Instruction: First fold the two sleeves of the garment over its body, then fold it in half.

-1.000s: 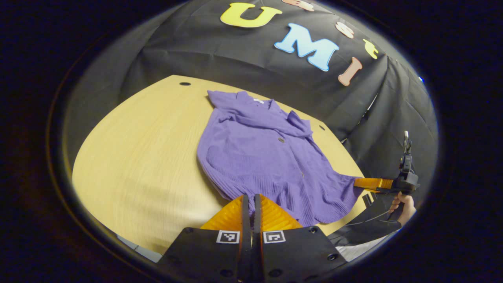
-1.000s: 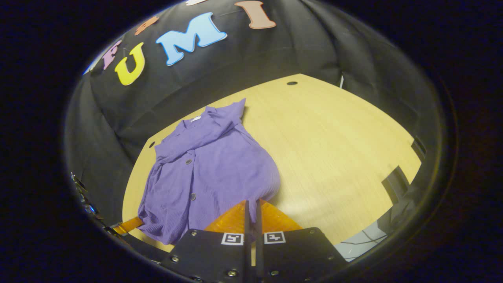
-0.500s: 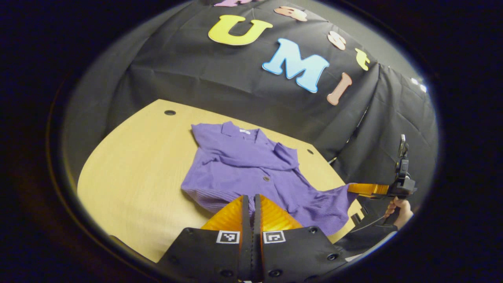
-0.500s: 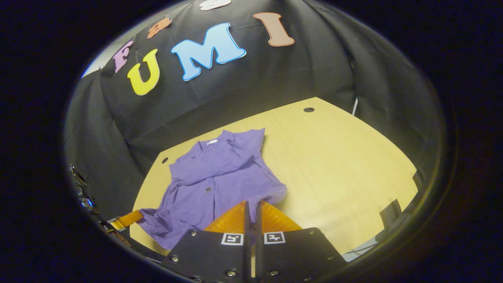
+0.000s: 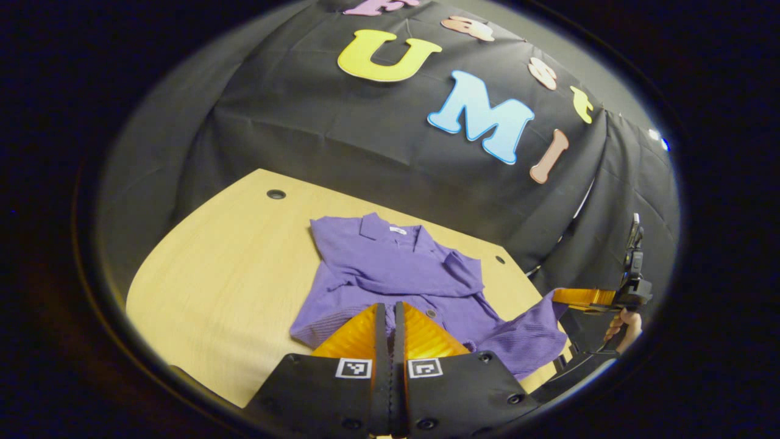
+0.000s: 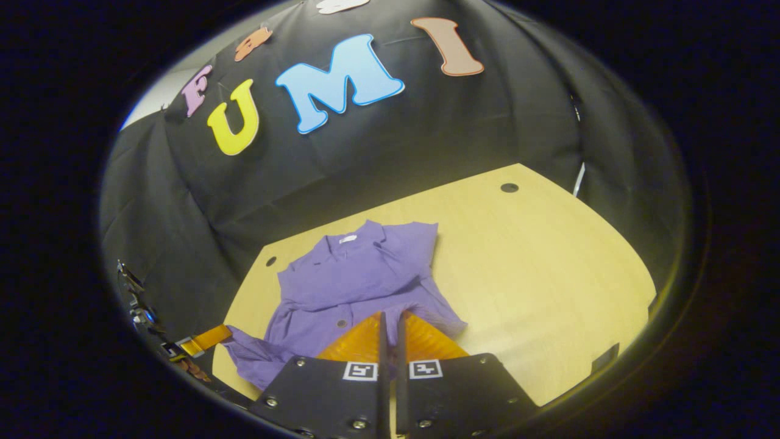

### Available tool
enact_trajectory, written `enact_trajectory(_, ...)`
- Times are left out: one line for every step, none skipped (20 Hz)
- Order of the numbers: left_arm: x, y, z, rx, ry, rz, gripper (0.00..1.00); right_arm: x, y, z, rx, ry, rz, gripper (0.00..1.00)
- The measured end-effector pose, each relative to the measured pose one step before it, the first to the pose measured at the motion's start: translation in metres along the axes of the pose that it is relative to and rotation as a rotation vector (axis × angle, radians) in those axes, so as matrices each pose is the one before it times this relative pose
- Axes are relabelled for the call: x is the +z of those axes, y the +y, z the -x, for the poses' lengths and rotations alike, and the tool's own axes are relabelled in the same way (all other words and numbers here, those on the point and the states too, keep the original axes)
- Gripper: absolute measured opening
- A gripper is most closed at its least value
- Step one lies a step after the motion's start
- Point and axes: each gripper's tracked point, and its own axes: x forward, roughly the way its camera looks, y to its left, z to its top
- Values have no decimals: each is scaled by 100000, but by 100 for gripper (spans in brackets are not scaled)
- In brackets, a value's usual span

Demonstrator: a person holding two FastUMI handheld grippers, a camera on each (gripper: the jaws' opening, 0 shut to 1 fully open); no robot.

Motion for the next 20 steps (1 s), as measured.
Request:
enact_trajectory(862,44,-618,582,-1235,-152,8,786,194,-725,964,-500,66,5)
enact_trajectory(981,125,-662,505,-1463,-498,8,883,138,-694,796,-634,315,4)
enact_trajectory(920,121,-788,538,-1196,-321,7,878,137,-813,821,-612,460,4)
enact_trajectory(929,89,-840,350,-1164,-118,7,949,147,-801,826,-720,528,4)
enact_trajectory(839,83,-990,457,-825,104,7,1138,172,-784,699,-838,605,5)
enact_trajectory(746,196,-993,517,-536,201,8,1001,196,-920,873,-577,574,4)
enact_trajectory(892,142,-1215,481,-512,217,8,993,278,-919,946,-740,553,4)
enact_trajectory(854,105,-1244,516,-830,-30,8,1025,143,-885,624,-943,1055,4)
enact_trajectory(889,229,-1218,791,-786,-210,8,877,60,-950,272,-574,1129,4)
enact_trajectory(894,216,-1163,822,-1079,-344,8,786,7,-906,563,-504,916,4)
enact_trajectory(948,216,-1053,868,-1506,-545,8,873,13,-966,425,-412,603,4)
enact_trajectory(957,175,-1163,962,-1940,-840,7,726,-107,-921,458,-96,195,4)
enact_trajectory(1087,210,-1053,729,-3064,-1019,7,695,-131,-1034,452,83,110,4)
enact_trajectory(698,157,-1117,712,-885,-1453,7,562,-272,-1104,-92,202,323,4)
enact_trajectory(489,348,-852,965,-179,-1436,7,389,-365,-1030,-274,415,243,4)
enact_trajectory(401,5,-1112,856,281,-1118,7,409,-246,-916,-18,436,-130,4)
enact_trajectory(263,36,-981,336,549,-728,7,334,-234,-1015,16,280,-341,4)
enact_trajectory(247,-5,-865,279,482,-860,7,403,-284,-904,-367,160,-310,4)
enact_trajectory(92,-146,-976,502,429,-1534,7,245,-265,-928,-243,300,-299,4)
enact_trajectory(5,-134,-696,216,488,-1611,7,326,-224,-737,17,122,-700,4)
